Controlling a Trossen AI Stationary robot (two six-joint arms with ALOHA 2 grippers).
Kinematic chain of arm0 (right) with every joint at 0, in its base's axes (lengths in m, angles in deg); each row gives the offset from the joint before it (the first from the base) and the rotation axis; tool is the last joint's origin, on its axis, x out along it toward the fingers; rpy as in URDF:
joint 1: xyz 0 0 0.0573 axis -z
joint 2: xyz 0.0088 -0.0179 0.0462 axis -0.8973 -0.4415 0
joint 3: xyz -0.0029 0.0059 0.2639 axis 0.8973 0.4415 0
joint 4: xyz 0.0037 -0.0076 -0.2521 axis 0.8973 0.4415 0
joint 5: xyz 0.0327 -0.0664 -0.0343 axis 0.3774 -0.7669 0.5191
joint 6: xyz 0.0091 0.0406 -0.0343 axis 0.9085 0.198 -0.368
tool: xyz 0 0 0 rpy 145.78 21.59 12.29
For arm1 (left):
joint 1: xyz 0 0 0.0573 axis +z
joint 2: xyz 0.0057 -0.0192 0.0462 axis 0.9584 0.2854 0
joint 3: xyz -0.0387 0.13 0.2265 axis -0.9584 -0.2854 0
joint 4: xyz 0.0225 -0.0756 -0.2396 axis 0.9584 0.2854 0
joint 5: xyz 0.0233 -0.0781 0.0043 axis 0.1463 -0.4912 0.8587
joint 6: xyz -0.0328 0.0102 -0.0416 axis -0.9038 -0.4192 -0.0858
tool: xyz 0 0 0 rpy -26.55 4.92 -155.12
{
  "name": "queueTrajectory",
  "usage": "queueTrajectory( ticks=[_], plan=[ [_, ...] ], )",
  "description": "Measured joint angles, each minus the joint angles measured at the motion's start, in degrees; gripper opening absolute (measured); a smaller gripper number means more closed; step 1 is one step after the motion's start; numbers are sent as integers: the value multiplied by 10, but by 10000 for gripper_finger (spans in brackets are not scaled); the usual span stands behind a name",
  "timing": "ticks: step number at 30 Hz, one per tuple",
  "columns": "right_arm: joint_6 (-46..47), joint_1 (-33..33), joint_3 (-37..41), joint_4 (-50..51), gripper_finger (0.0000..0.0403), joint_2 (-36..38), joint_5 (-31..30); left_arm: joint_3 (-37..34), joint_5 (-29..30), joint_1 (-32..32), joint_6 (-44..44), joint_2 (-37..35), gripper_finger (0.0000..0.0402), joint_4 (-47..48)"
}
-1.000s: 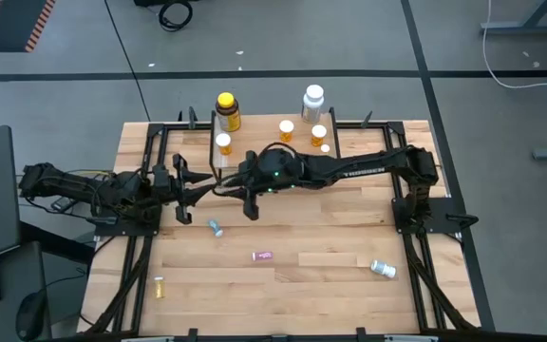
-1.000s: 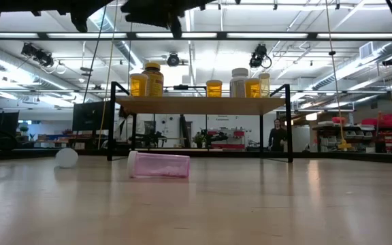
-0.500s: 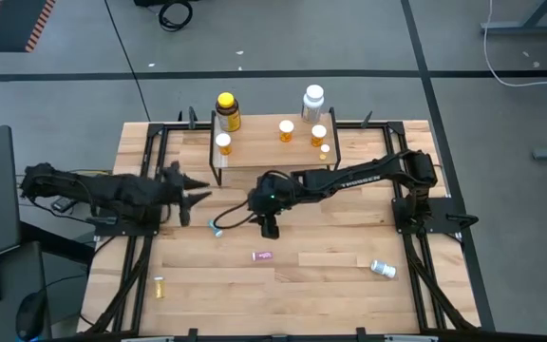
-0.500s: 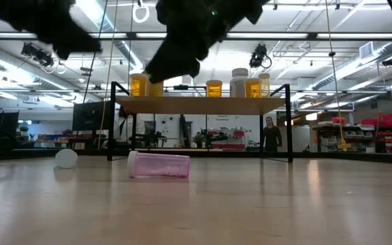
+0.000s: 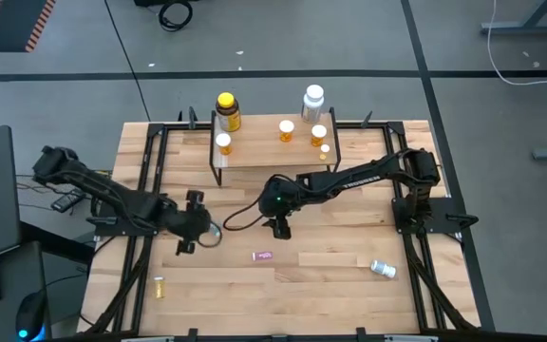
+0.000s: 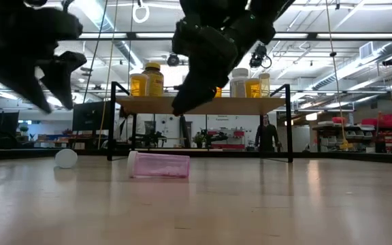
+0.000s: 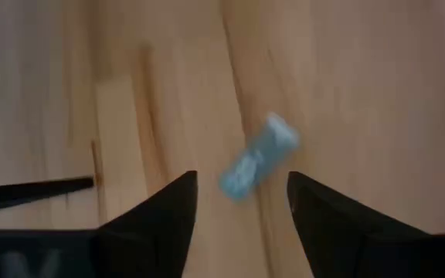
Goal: Pick and place medicine bottles onto shelf by color
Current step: Put the blue pill bottle on the shelf
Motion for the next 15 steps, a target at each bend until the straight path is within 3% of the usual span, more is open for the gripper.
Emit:
queueTrajectory(
  ticks=[7, 15],
  plan=[
    [15, -1, 49, -43, 218, 1, 15, 37, -35, 23, 61, 133, 262, 24],
    [62, -18, 106, -98, 217, 1, 26, 74, -45, 43, 106, 217, 264, 20]
  ],
)
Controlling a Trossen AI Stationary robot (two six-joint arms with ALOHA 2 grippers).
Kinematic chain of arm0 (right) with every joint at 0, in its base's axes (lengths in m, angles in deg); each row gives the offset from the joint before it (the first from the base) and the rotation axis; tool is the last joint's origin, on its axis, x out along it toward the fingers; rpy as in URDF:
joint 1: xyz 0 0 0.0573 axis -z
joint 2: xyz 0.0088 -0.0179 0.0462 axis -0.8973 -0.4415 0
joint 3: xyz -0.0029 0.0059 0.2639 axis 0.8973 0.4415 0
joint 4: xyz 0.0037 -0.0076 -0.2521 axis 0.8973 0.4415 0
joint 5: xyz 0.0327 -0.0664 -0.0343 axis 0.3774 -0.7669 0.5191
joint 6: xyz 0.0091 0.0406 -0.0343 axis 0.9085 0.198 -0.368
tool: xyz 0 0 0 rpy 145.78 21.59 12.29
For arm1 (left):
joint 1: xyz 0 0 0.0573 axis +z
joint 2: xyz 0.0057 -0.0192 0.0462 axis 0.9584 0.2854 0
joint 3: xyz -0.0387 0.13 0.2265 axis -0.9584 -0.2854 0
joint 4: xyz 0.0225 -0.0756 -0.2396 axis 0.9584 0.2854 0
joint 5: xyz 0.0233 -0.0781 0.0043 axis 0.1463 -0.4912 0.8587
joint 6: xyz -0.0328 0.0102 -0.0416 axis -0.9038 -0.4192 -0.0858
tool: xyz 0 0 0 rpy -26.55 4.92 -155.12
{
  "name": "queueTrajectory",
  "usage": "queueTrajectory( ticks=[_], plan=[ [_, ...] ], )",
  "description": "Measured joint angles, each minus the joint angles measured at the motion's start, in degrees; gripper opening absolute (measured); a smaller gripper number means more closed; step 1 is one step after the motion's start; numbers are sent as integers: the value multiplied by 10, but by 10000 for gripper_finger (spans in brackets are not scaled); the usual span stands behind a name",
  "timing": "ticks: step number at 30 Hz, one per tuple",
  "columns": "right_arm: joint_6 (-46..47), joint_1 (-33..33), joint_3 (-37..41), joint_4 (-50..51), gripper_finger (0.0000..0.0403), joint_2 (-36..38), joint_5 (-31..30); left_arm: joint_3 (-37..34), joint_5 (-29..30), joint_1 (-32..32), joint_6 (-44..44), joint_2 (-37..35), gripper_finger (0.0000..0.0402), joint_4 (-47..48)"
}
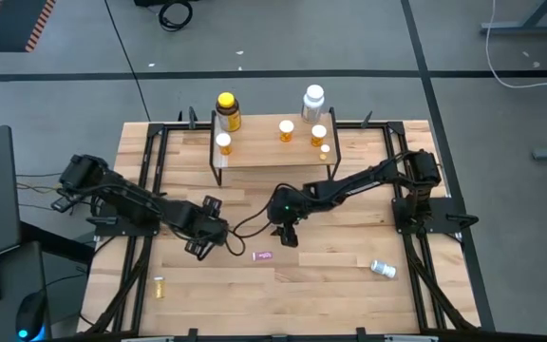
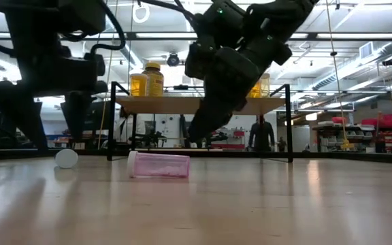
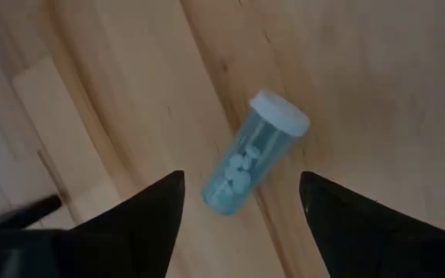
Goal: Pick and place medicine bottles onto shelf by color
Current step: Put the blue pill bottle on the shelf
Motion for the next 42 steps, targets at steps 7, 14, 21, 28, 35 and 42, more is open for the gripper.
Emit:
queueTrajectory(
  ticks=[7, 14, 21, 28, 35, 42],
  plan=[
    [16, -13, 14, -42, 217, 0, -2, 3, -36, 1, 30, 2, 249, -17],
    [9, -34, 14, -84, 217, 0, -15, 2, -60, 0, 71, 15, 221, -42],
    [1, -41, 14, -89, 217, 0, -17, 2, -51, 2, 96, 54, 192, -46],
    [2, -48, 14, -91, 217, 0, -17, 5, -49, 2, 110, 76, 177, -46],
    [14, -62, 14, -91, 217, 0, -27, 4, -49, 2, 142, 75, 166, -44],
    [27, -72, 14, -90, 217, 0, -47, 3, -50, 2, 178, 75, 147, -41]
  ],
)
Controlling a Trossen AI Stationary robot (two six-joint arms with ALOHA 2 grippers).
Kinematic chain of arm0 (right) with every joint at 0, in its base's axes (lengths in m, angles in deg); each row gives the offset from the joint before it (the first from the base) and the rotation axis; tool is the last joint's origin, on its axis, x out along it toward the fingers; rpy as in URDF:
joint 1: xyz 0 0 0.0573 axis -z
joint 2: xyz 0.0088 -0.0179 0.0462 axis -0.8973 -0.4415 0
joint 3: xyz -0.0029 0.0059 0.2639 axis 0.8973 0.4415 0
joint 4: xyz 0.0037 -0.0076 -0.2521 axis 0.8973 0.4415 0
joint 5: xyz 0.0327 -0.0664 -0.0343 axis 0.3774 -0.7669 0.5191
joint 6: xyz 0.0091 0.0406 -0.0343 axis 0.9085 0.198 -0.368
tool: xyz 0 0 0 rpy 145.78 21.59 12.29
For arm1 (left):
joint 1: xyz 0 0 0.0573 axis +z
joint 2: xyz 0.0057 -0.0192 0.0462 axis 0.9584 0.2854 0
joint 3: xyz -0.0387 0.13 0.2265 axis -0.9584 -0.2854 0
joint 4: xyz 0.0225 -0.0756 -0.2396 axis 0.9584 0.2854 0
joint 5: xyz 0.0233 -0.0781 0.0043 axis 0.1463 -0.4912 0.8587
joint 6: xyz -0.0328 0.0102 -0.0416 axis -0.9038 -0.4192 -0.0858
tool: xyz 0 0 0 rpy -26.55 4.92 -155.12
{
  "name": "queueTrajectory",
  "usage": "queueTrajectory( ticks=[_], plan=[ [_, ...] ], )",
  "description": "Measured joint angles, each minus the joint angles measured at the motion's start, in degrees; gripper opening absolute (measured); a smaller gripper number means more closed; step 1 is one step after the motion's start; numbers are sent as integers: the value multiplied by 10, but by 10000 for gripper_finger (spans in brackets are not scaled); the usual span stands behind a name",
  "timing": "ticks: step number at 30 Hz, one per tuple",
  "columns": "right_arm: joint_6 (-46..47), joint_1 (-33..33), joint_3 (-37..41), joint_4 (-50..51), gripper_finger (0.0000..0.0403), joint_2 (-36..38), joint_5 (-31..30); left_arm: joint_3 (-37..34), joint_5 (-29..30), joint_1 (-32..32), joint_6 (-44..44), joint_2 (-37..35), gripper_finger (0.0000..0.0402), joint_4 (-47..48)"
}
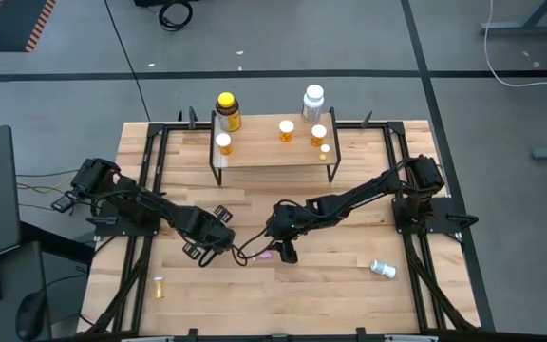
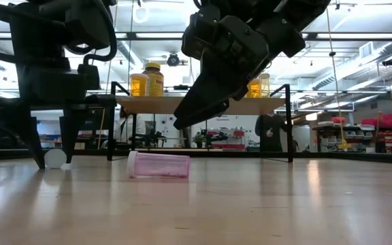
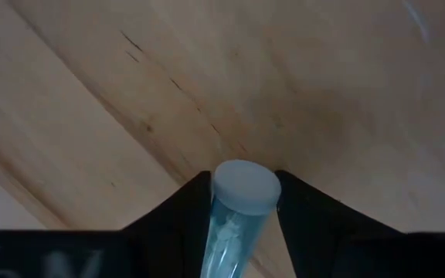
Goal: Pick and place medicine bottles onto shelf by color
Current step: Put the blue pill bottle on the shelf
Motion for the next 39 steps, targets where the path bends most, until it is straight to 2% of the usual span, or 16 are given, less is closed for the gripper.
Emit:
queueTrajectory(
  ticks=[9, 12, 24, 28, 33, 39],
  plan=[
    [13, -2, 0, -4, 217, 0, -3, 0, 6, 0, -4, -11, 137, 6],
    [13, -2, 0, -5, 217, 0, -2, 4, 26, 1, -4, -21, 143, 29],
    [18, -3, 0, -8, 217, 0, 1, 81, 77, 6, -4, -36, 142, 77],
    [34, -5, 0, 7, 217, 0, 7, 115, 122, 7, -19, -36, 143, 98],
    [61, -19, 0, 37, 217, -1, 1, 157, 134, 33, -69, -44, 142, 107],
    [80, -35, 0, 40, 217, -1, -29, 158, 132, 83, -92, -114, 137, 86]
  ],
)
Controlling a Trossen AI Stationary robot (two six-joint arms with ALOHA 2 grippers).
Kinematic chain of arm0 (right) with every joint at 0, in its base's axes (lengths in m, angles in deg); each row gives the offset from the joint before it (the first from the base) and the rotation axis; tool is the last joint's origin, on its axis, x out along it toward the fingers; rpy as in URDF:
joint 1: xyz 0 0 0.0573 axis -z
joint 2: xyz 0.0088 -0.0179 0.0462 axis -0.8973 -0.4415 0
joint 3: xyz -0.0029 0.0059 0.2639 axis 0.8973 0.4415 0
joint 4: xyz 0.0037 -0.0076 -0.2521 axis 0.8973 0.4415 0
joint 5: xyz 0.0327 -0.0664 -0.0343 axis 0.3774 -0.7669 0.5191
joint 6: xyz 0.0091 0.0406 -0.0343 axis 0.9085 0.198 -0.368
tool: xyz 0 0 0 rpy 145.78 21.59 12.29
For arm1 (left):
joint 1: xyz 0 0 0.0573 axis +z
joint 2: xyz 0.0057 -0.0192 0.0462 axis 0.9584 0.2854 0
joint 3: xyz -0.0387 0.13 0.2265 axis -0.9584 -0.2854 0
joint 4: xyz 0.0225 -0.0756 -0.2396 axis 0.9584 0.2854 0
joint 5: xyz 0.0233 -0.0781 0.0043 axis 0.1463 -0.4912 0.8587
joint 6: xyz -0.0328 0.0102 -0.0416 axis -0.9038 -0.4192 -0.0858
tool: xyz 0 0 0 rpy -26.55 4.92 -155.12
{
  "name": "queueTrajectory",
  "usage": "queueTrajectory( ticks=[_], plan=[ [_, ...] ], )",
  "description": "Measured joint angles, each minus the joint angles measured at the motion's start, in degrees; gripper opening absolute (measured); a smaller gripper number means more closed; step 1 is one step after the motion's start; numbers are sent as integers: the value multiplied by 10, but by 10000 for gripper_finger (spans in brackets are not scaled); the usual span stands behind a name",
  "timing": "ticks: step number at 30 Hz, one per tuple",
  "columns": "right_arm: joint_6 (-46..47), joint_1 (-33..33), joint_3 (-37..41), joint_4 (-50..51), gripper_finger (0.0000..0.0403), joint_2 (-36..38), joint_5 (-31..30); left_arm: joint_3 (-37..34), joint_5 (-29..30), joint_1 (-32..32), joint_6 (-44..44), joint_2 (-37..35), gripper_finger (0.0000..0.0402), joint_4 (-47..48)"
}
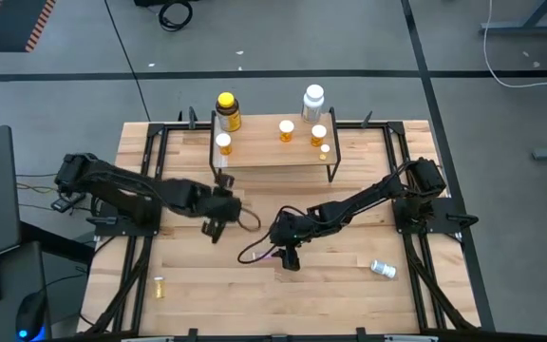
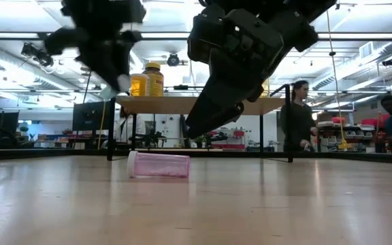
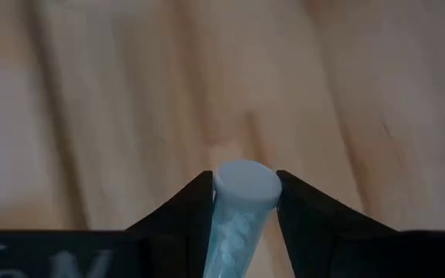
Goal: Pick and place medicine bottles onto shelf by color
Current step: Put the blue pill bottle on the shelf
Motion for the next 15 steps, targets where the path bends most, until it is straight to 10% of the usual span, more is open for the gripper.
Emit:
queueTrajectory(
  ticks=[15],
  plan=[
    [10, -21, 0, -27, 217, 0, -31, -1, -41, 106, -37, -143, 140, -288]
  ],
)
